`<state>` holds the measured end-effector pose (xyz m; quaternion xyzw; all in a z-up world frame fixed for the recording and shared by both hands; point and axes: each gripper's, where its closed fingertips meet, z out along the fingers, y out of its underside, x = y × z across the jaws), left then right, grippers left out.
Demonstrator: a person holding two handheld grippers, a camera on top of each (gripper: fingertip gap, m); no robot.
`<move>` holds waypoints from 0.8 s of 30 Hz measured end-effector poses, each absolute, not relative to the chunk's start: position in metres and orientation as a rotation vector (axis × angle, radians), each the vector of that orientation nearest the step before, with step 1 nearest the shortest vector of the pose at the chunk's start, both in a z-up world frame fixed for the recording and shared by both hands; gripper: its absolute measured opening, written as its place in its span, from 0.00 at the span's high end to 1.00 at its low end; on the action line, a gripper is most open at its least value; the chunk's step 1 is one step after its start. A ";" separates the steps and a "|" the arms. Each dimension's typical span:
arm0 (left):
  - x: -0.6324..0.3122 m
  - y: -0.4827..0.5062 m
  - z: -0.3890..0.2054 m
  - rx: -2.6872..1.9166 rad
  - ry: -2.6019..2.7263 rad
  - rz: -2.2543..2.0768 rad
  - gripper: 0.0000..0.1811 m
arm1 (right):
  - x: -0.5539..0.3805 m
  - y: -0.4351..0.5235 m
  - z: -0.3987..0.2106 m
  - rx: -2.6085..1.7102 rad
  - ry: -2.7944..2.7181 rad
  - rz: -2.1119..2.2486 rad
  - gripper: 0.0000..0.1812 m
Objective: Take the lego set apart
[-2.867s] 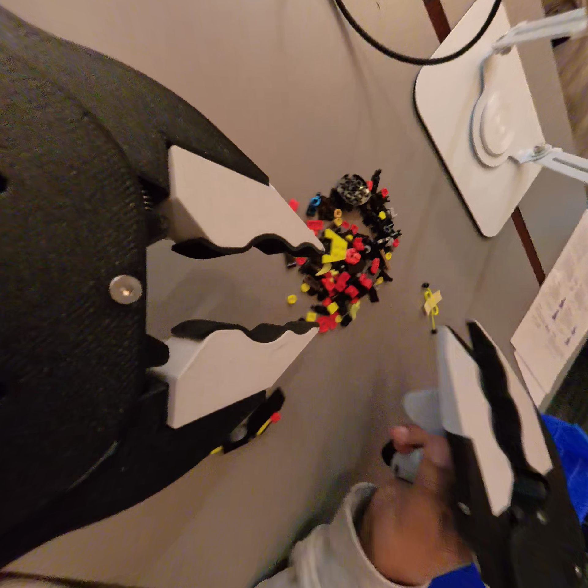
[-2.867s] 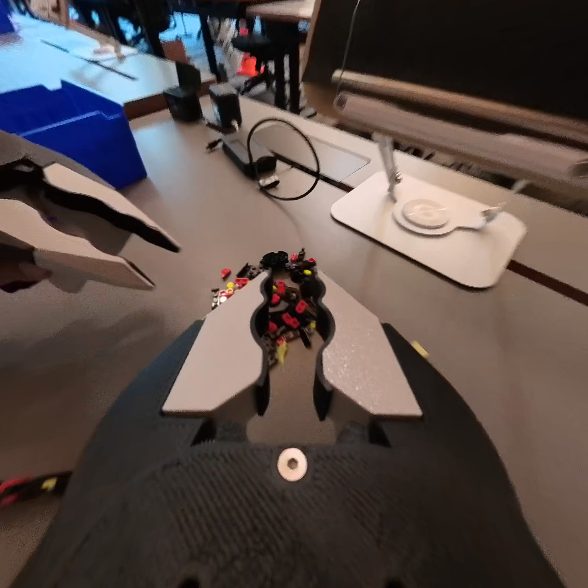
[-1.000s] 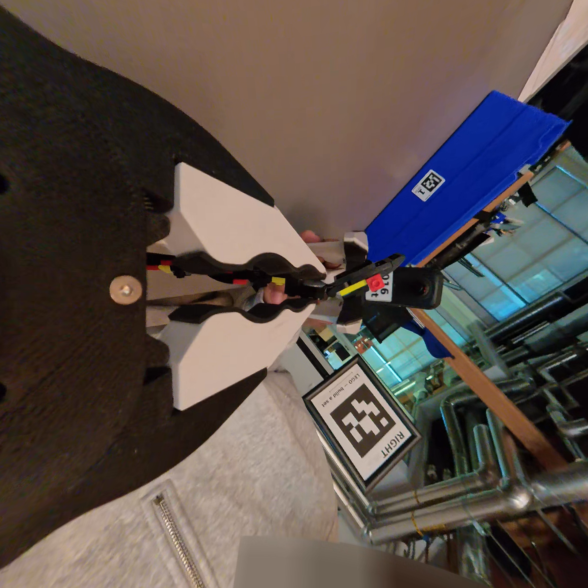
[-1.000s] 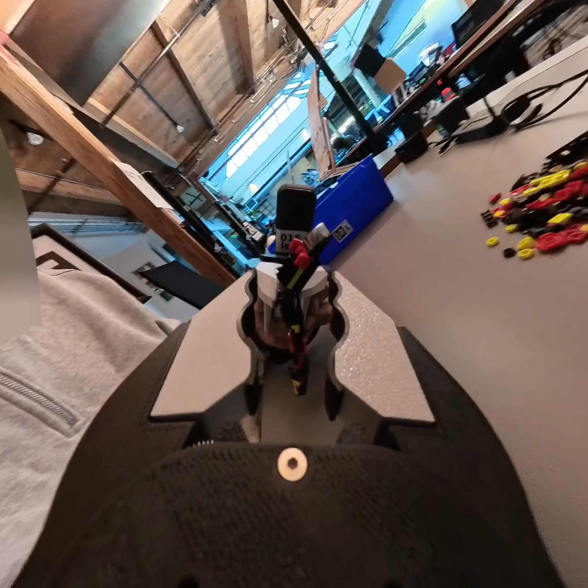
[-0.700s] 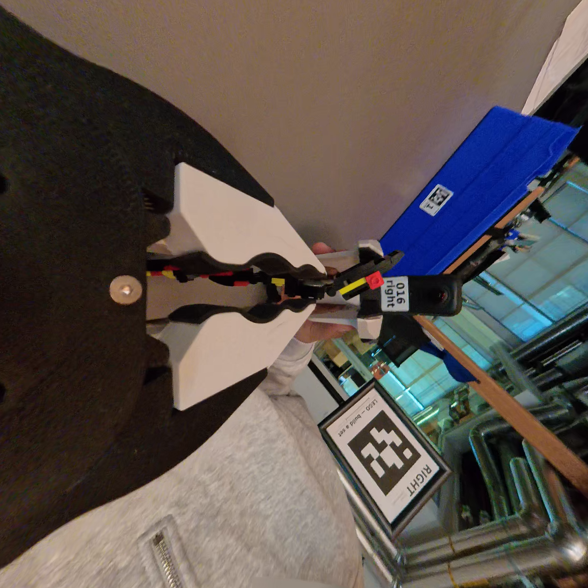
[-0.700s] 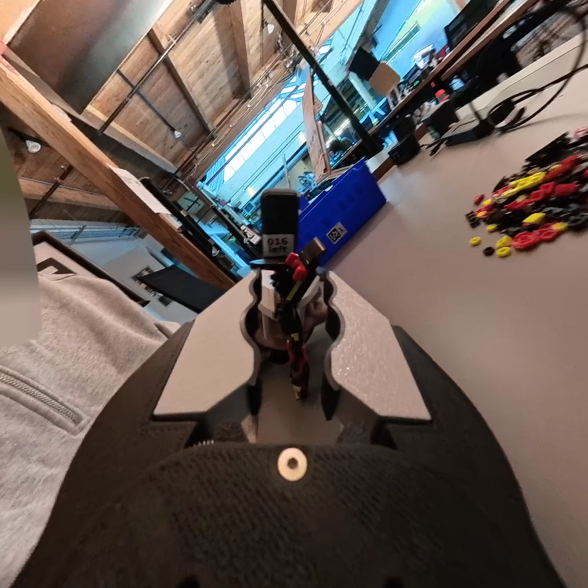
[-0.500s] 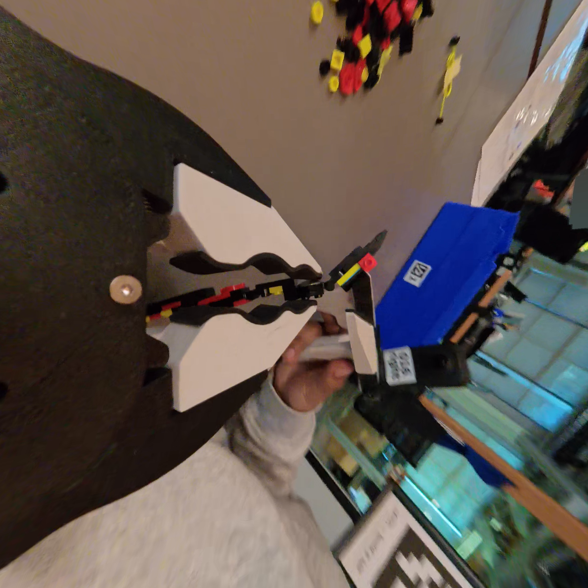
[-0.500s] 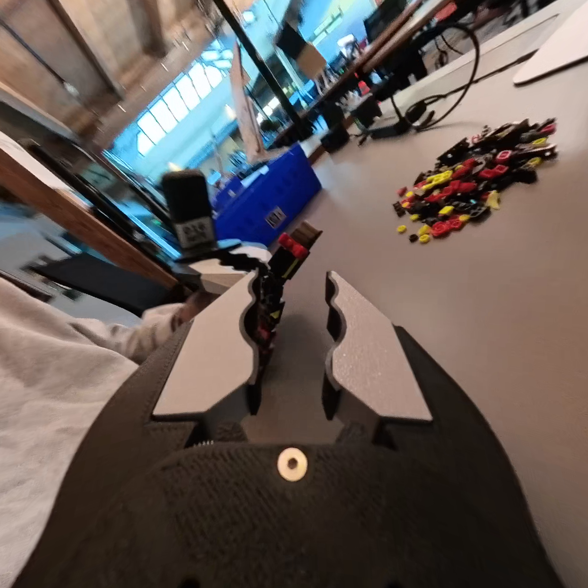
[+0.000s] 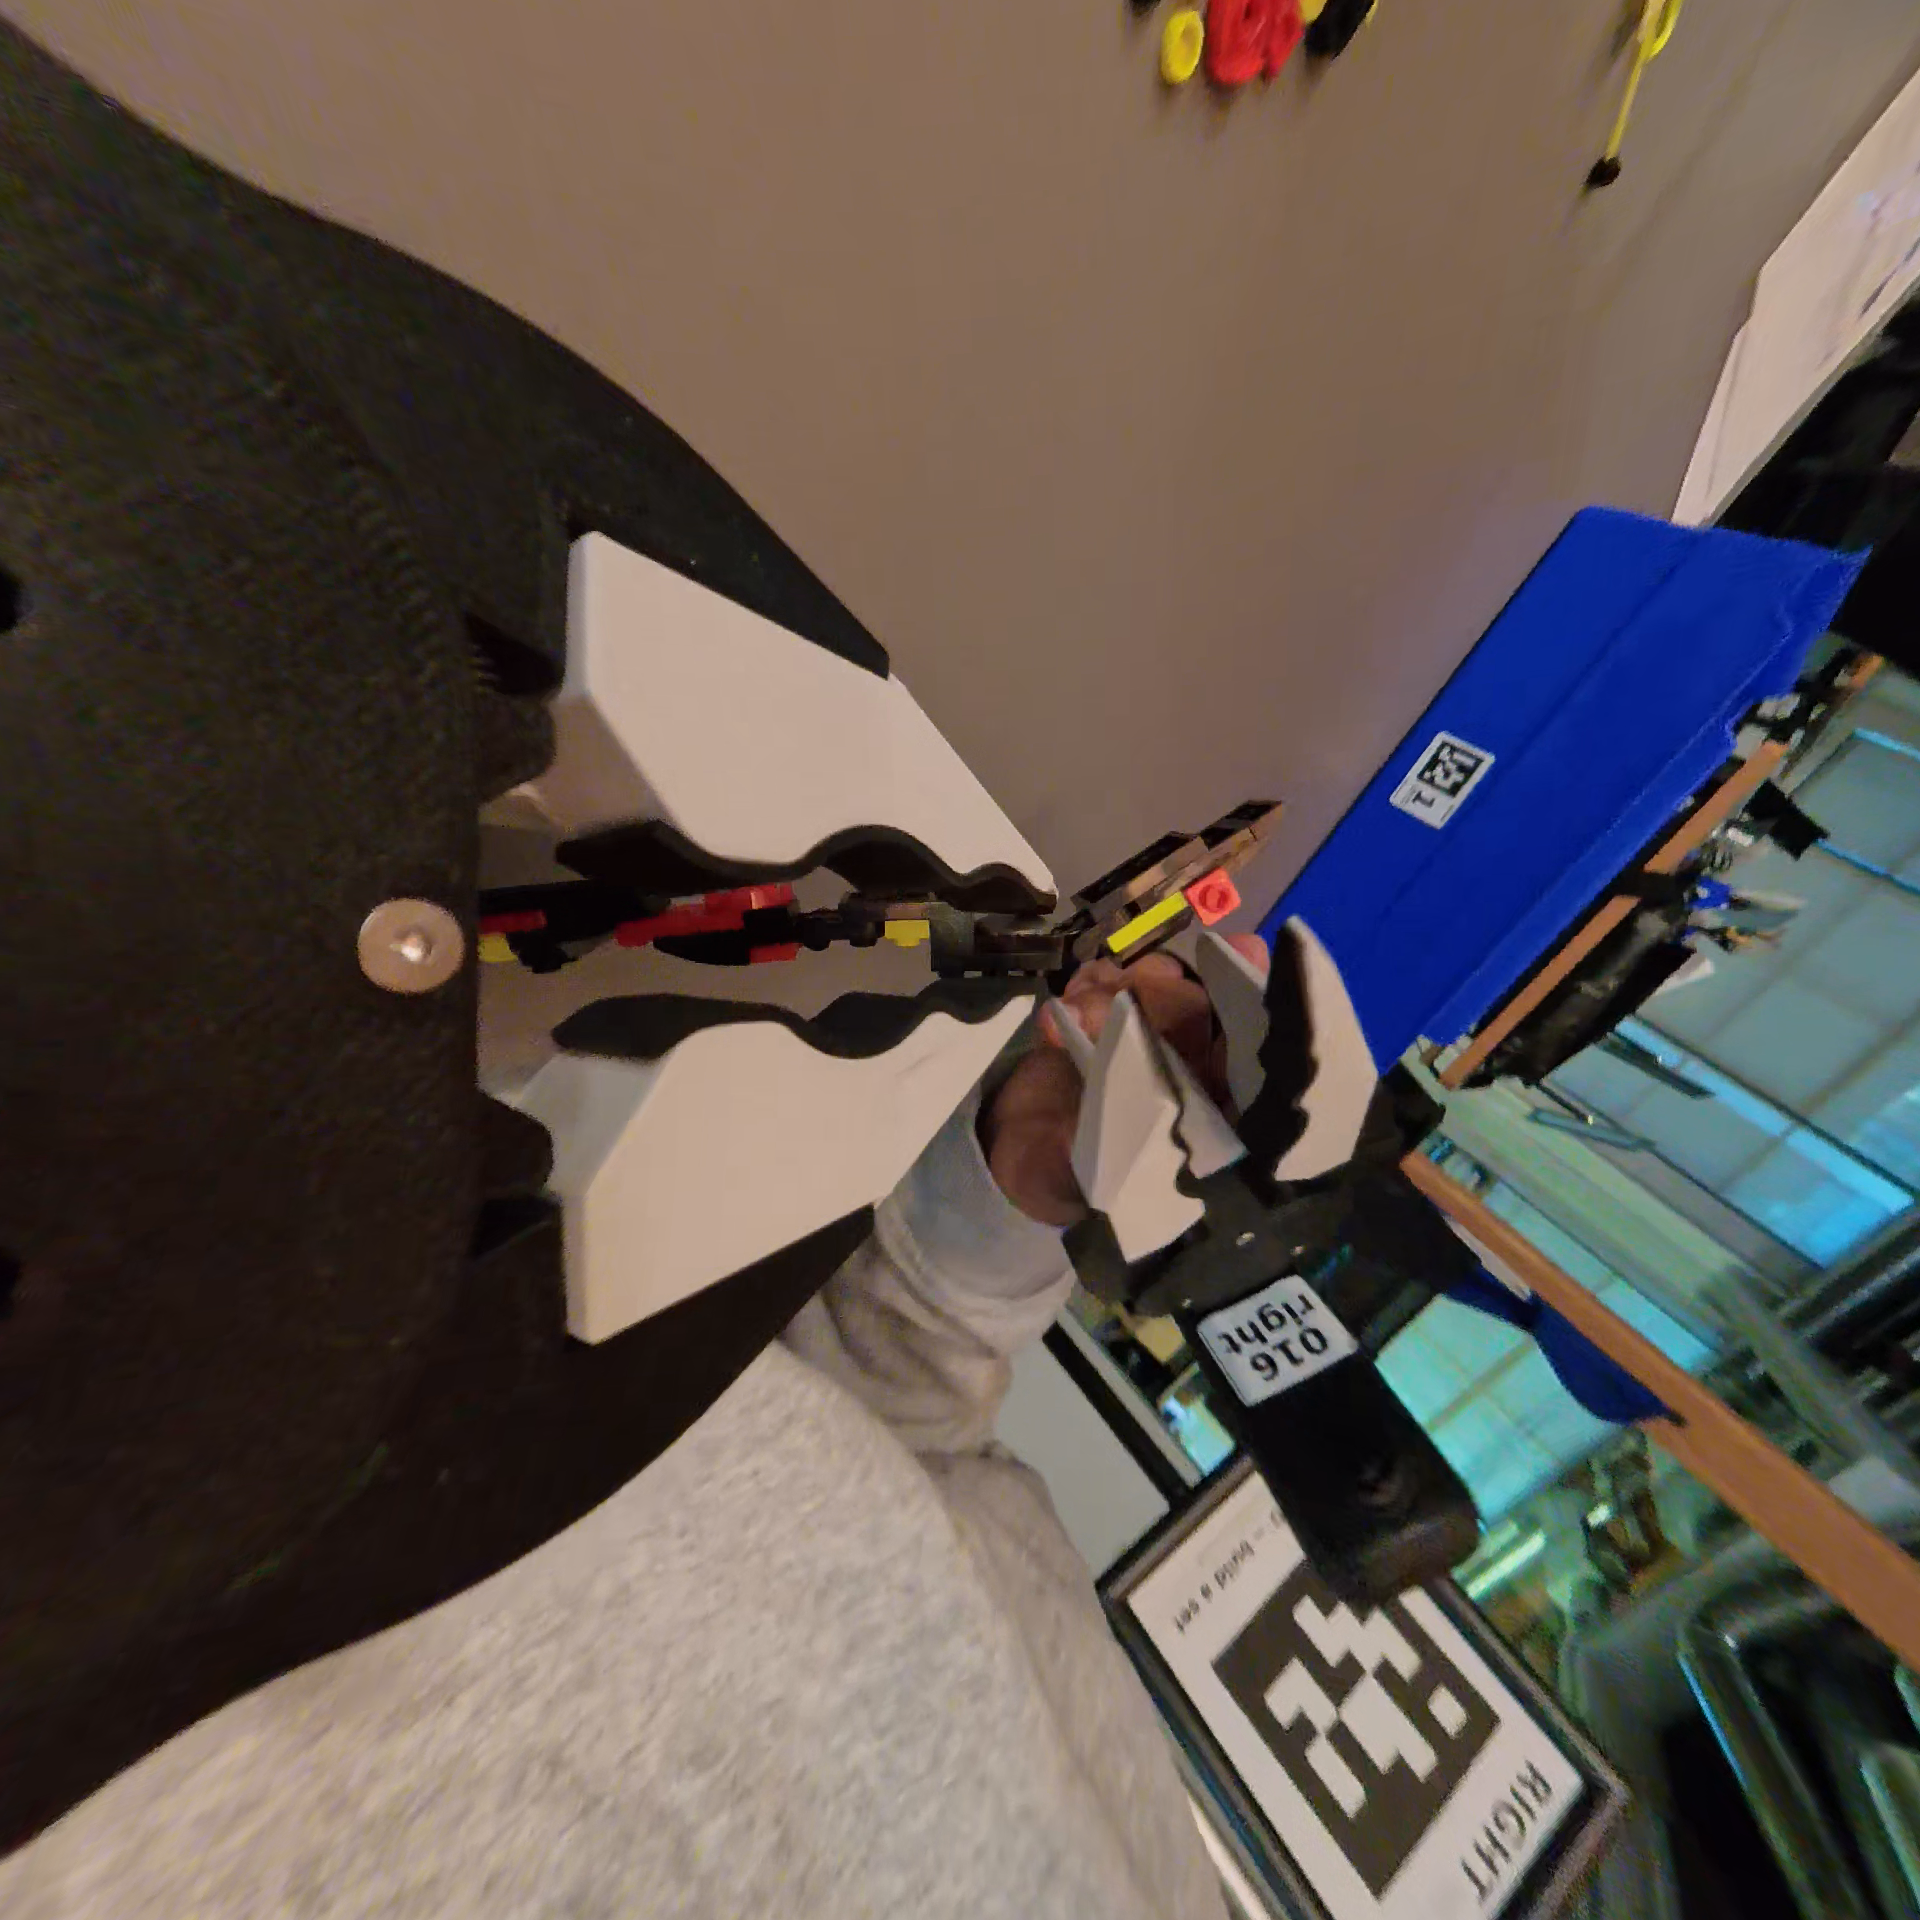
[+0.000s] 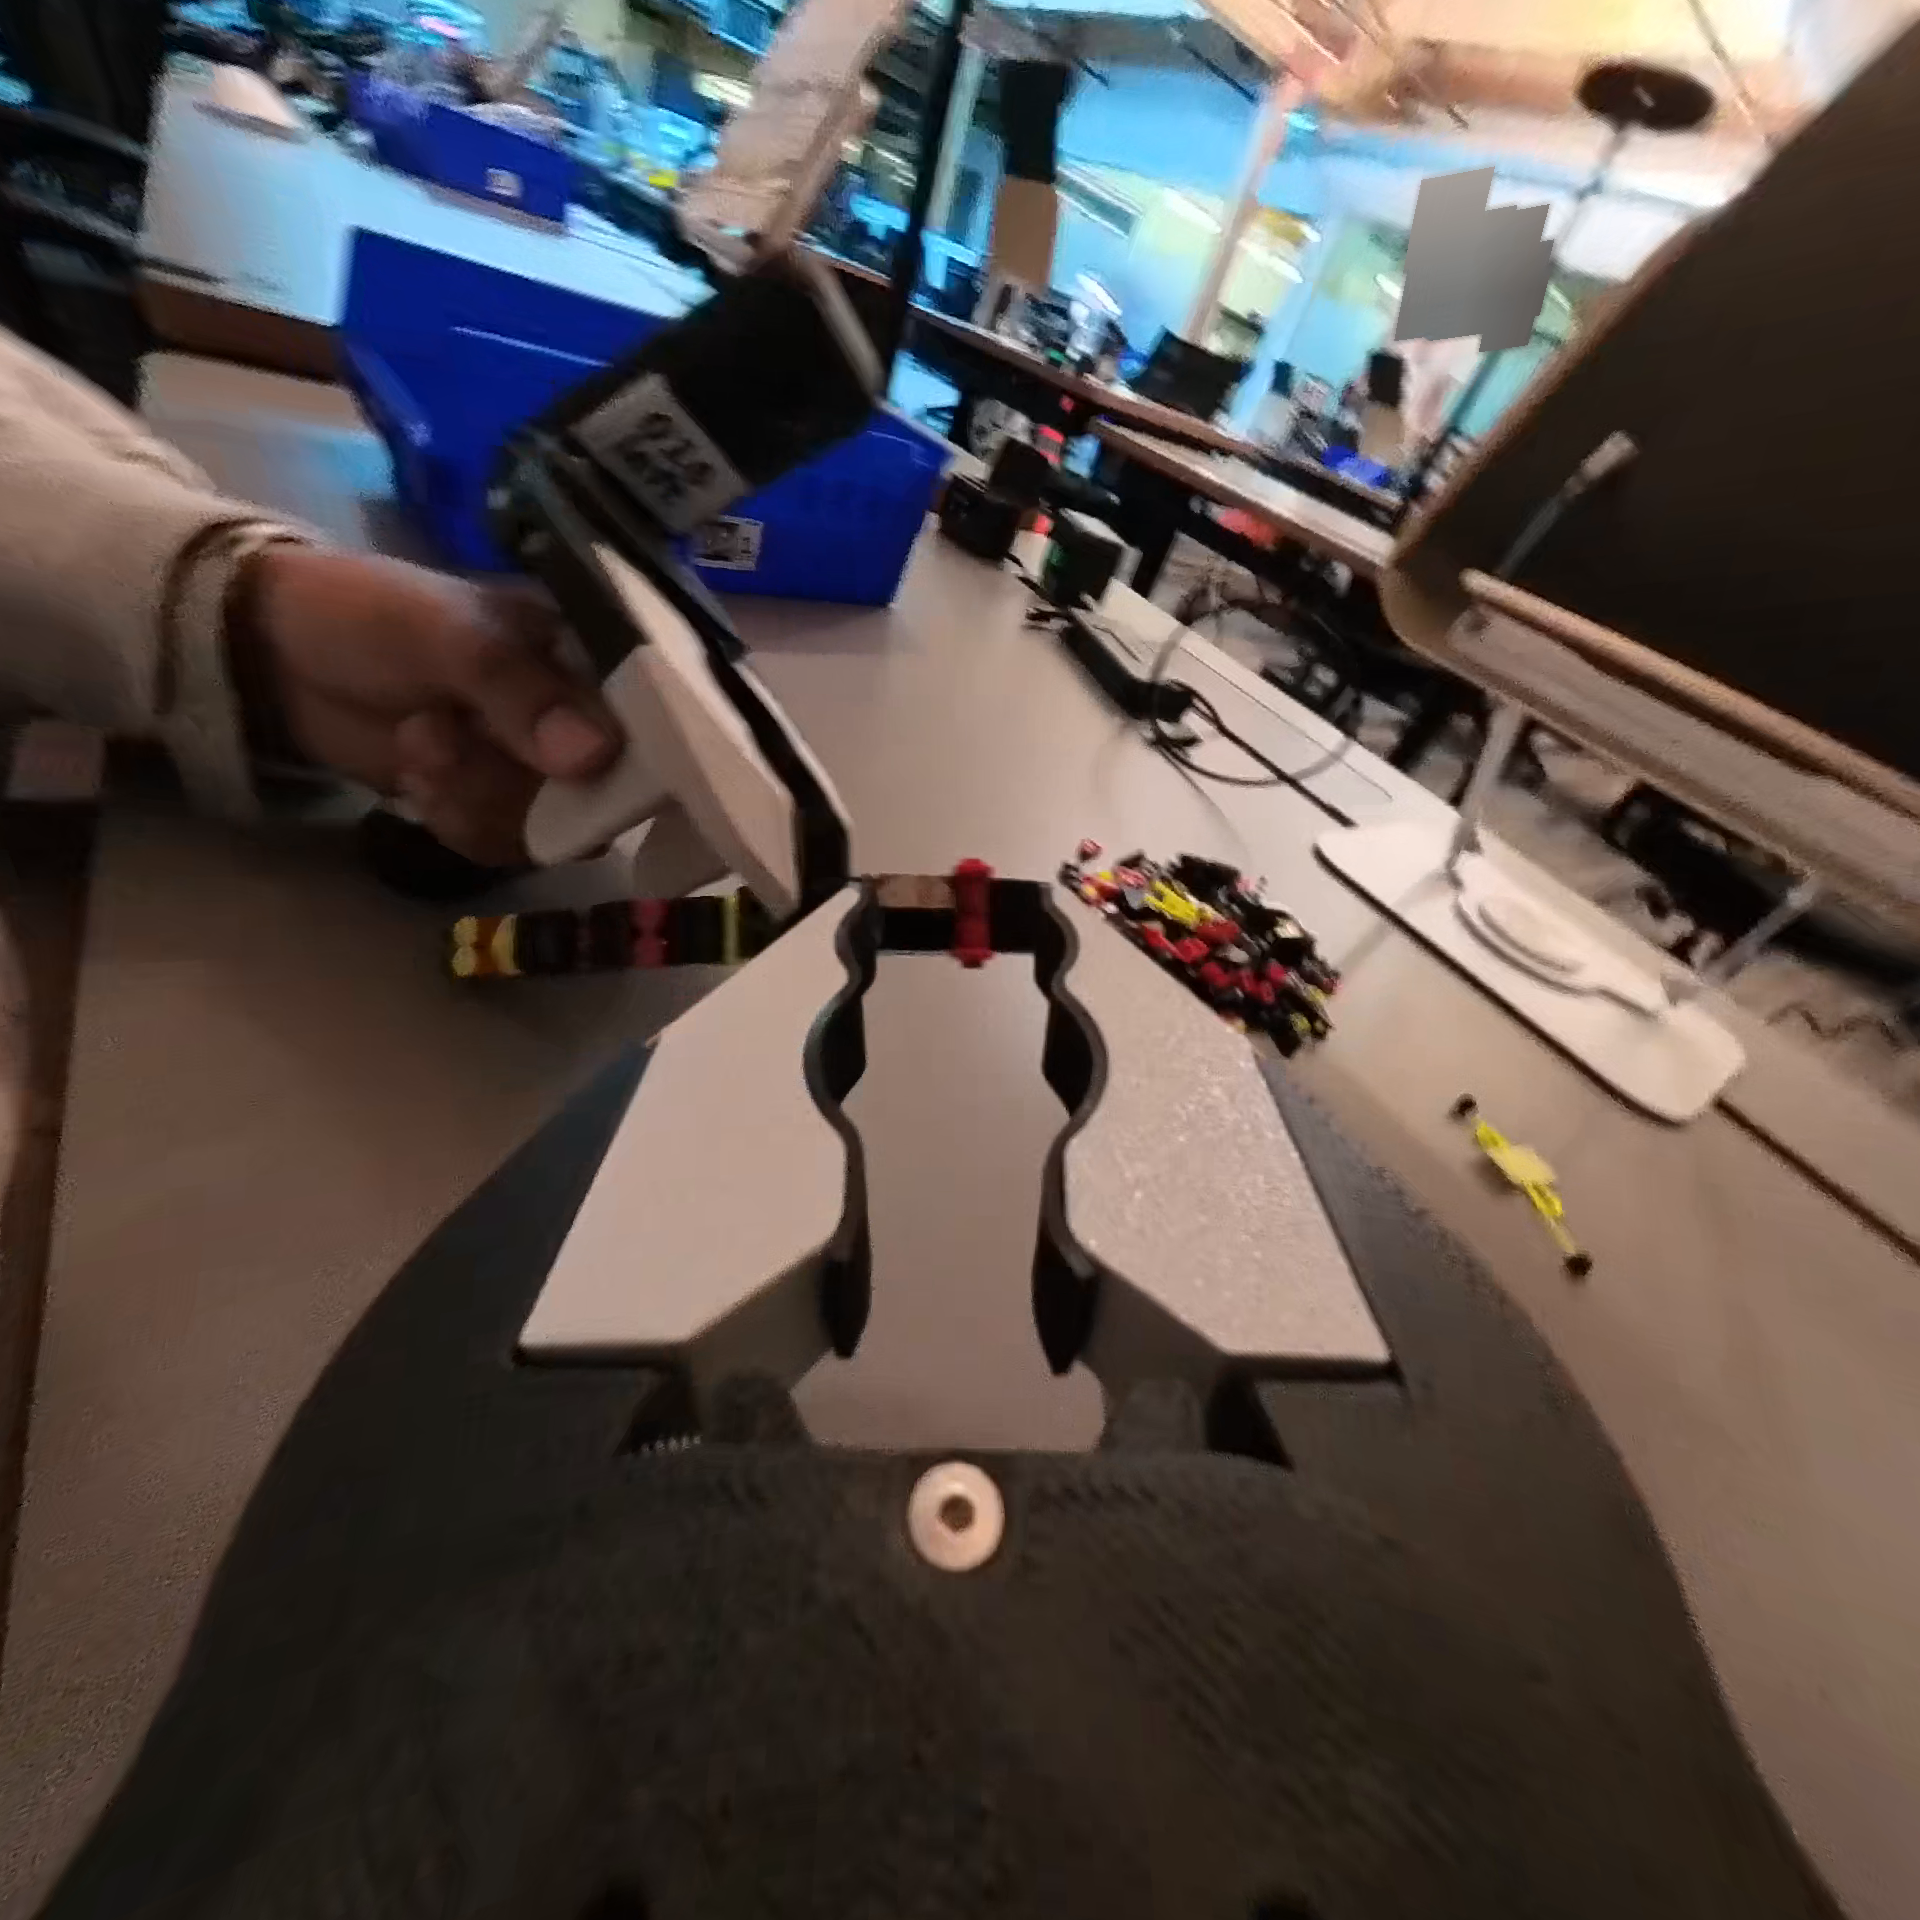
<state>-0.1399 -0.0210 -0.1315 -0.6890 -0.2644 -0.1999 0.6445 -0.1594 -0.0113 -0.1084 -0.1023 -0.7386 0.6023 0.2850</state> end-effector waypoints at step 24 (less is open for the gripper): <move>-0.129 -0.017 -0.133 -1.580 -0.570 -0.554 0.90 | -0.142 -0.029 -0.123 -0.324 -2.202 1.689 0.93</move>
